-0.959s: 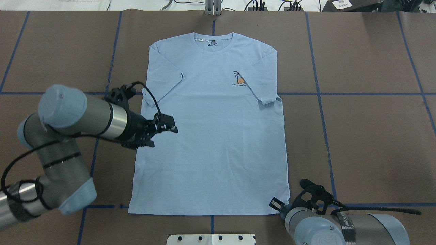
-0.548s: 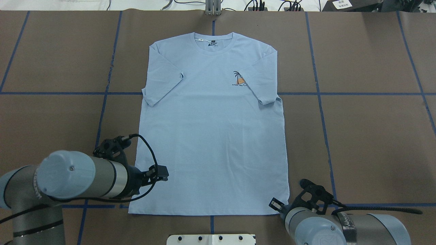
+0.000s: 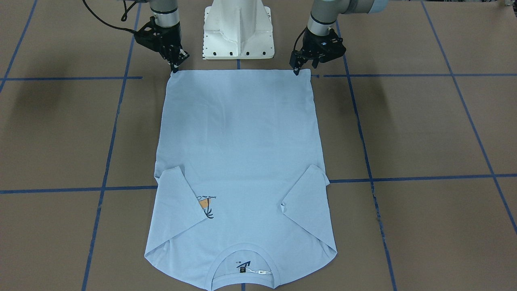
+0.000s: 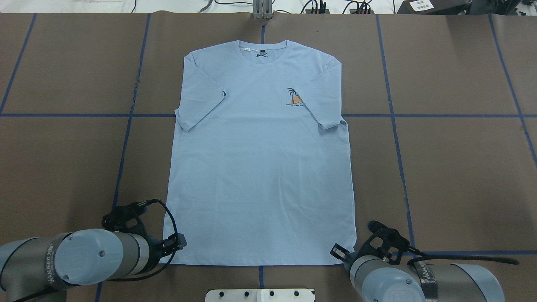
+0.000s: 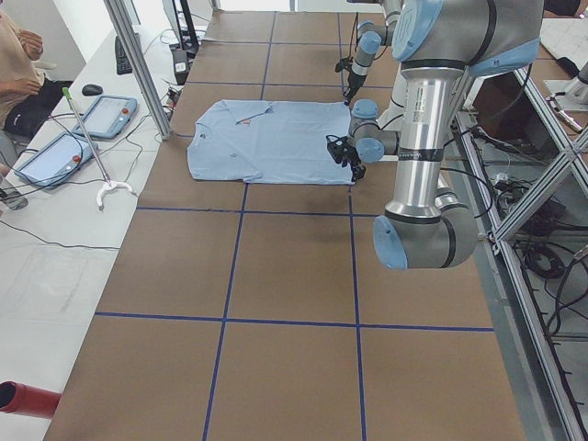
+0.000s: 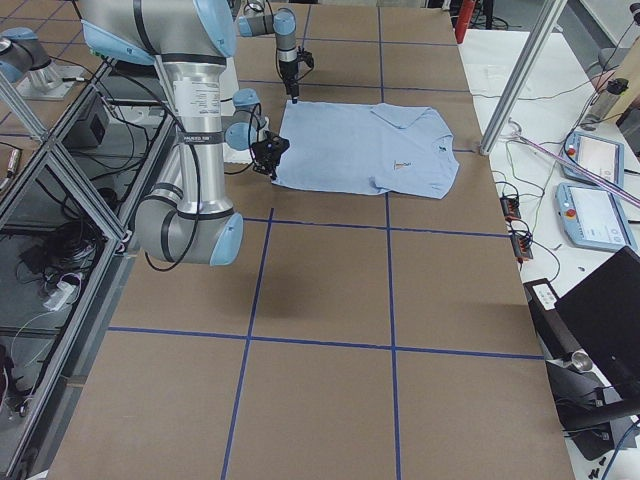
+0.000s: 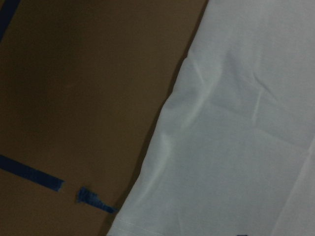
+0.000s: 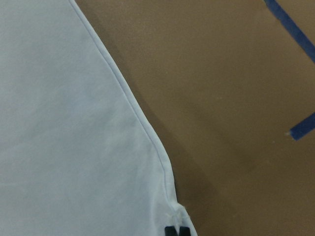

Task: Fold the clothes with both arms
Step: 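Move the left gripper down to the other hem corner nearest the robot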

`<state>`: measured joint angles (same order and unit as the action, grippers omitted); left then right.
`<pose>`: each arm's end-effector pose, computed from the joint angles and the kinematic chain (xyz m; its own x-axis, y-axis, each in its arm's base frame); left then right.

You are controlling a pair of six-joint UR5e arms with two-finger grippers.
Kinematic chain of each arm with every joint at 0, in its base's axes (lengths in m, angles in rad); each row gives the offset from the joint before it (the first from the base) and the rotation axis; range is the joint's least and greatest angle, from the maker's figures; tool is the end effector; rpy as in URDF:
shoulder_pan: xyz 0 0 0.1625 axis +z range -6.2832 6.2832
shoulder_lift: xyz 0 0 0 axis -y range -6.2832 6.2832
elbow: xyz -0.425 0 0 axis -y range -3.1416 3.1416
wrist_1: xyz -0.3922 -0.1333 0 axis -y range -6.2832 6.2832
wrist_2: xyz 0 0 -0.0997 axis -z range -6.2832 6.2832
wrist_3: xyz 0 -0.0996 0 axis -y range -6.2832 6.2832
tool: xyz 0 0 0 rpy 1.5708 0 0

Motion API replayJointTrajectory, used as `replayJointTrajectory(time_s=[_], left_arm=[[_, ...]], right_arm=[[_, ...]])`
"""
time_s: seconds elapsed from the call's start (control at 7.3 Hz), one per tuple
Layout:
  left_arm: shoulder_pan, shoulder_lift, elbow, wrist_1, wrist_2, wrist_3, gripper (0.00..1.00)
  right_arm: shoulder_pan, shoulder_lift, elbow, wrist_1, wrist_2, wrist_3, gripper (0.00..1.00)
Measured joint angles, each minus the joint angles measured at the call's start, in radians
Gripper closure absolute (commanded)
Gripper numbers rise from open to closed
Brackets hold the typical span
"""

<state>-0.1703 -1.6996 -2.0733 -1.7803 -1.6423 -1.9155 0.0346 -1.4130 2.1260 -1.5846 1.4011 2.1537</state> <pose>0.4829 -0.2111 0.3445 0.5792 -0.4416 -0.6853 0.3318 0.8955 -0.2966 -0.4974 -0.1674 0.3366 0.5600 0.5623 0.6085 -0.5402 0.8047 -0.2464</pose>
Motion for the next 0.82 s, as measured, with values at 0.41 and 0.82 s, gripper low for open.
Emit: replayJointTrajectory(time_s=[0.41,0.82], left_arm=[[0.017,0.002,0.022,0.001,-0.002,-0.024,0.77],[0.018,0.002,0.013,0.003,-0.009,-0.028,1.00]], right_arm=[[0.003,0.001,0.005,0.000,0.001,0.000,1.00],[0.006,0.002,0.006,0.000,0.000,0.000,1.00]])
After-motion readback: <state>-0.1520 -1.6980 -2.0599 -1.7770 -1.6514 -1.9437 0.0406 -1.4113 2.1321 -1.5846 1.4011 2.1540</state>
